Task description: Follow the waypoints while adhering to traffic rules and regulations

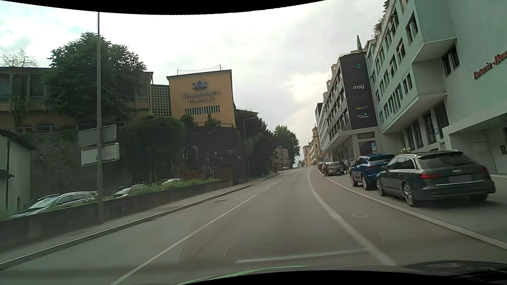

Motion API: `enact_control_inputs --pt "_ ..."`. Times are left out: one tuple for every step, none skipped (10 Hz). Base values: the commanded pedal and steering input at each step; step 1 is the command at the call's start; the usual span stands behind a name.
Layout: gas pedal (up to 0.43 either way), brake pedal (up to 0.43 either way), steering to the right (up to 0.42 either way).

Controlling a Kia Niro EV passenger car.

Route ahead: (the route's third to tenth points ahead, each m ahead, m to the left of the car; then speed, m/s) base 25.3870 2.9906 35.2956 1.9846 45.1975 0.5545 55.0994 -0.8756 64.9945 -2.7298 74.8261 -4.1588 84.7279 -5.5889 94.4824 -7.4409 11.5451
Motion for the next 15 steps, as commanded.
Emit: enact_control_inputs --pt "0.240 0.000 0.027" --pt "0.240 0.000 0.026" --pt "0.240 0.000 0.027" --pt "0.240 0.000 0.027" --pt "0.240 0.000 0.027" --pt "0.228 0.000 0.026" --pt "0.228 0.000 0.026" --pt "0.220 0.000 0.026" --pt "0.220 0.000 0.025" --pt "0.220 0.000 0.024" --pt "0.220 0.000 0.023" --pt "0.220 0.000 0.021" --pt "0.220 0.000 0.020" --pt "0.220 0.000 0.019" --pt "0.220 0.000 0.019"
